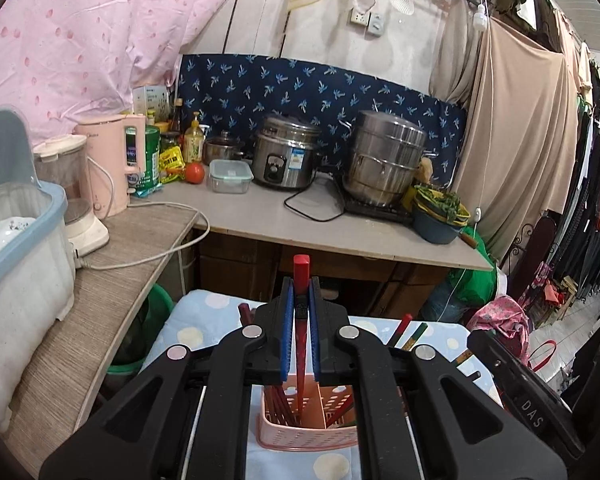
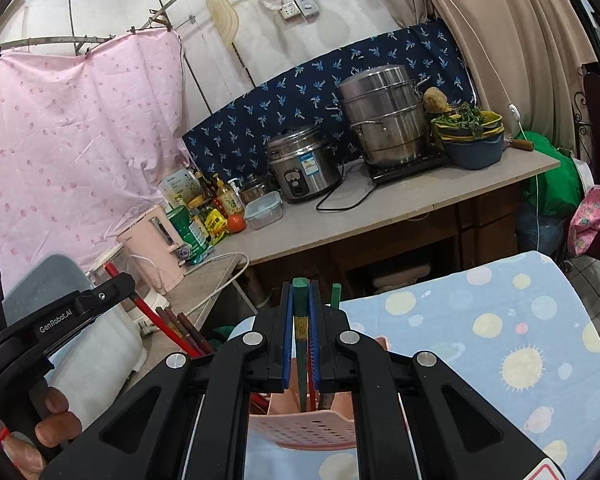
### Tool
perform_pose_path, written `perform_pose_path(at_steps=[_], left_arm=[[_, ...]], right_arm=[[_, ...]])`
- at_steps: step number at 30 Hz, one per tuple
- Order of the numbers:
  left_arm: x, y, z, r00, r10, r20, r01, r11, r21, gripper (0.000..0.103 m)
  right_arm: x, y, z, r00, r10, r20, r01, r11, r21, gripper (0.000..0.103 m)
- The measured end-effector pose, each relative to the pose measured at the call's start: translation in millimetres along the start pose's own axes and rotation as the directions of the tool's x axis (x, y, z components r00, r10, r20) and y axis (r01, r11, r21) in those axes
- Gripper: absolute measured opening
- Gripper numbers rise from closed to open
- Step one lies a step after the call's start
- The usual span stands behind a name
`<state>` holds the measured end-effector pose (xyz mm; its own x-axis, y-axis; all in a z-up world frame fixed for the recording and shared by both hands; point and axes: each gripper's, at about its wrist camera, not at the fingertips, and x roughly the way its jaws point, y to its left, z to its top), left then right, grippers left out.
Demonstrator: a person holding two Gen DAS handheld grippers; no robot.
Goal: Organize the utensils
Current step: 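Open both tools to release the chopsticks into the holder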
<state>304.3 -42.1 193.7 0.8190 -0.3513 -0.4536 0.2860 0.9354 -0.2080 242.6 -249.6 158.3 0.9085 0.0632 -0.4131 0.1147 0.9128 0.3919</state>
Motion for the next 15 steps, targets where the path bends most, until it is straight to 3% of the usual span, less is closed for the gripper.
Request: perform_pose_path(at_steps=[9,15], left_arm=[[11.9,-4.6,-11.3,0.999,0.01,-0.05,-0.01,1.0,0.006,0.009],[10.2,-6.5,-13.1,0.998,0.019,-0.052,-0.018,1.0,0.008,0.022]], right_arm=[[4.3,-2.4,-7.2,1.0,0.003,-0.012,-0.003,1.0,0.002,0.011],[1.7,-2.4,-6.1,1.0,0.006,-0.009,-0.006,1.0,0.01,0.012]])
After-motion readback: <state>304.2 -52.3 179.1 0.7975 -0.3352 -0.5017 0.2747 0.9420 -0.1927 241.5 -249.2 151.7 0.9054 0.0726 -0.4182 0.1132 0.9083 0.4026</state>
